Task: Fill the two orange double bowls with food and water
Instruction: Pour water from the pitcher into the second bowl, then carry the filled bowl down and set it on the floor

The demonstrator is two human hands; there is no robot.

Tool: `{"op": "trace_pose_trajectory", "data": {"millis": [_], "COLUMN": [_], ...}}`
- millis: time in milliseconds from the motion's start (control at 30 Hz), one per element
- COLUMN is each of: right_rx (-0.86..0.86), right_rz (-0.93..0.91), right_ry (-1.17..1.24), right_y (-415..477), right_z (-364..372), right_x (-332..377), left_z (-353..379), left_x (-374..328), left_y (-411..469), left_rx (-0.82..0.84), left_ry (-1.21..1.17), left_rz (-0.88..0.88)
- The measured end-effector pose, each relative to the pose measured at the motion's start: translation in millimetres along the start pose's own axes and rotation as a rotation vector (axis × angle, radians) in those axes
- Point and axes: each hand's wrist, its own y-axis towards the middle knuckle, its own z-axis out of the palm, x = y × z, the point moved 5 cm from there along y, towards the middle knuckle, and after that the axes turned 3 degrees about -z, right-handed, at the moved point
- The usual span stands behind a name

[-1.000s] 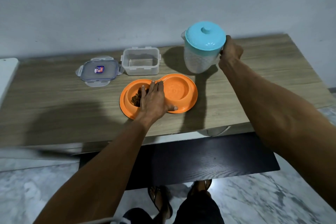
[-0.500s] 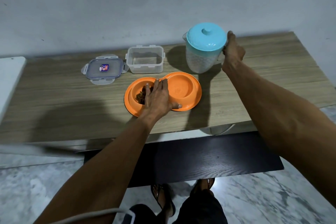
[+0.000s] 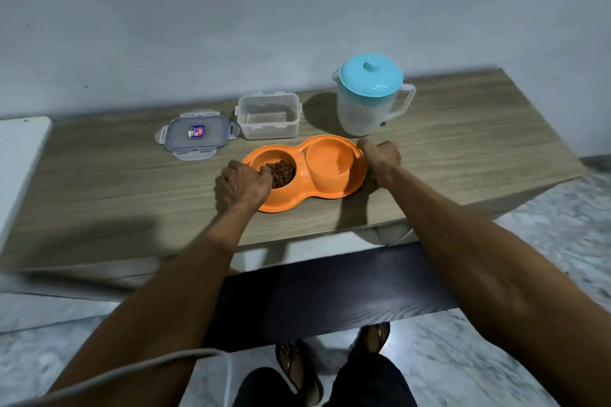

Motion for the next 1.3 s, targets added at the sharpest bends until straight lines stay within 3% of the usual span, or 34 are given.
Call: {"op": "trace_pose_trajectory", "data": {"millis": [167,533,733,1300], "right_rx": [0.056,-0.018,-0.113,-0.37], "right_rz": [-0.02,0.021,0.022,0.026], "right_ry": [-0.153,-0.046,0.006,0.18], "right_y": [-10.1,-24.3,-19.3,20.5], "right_z": [15.6,-55.9,-163.1,-563.2], "right_x": [-6.6,-47.1,-80.5,-216.5], "left_z": [3.7,13.6,42.0,205.5], "left_x": [12.9,-25.7,-93.5,-339.6], "left_y": [-2.1,-65.9,-142.5,-414.4], "left_rx": [0.087,0.162,0.181,0.297], "left_ry": [-0.017,-0.146,-0.184,-0.221], "left_rz": [-0.074,-0.022,0.072,0.36]}}
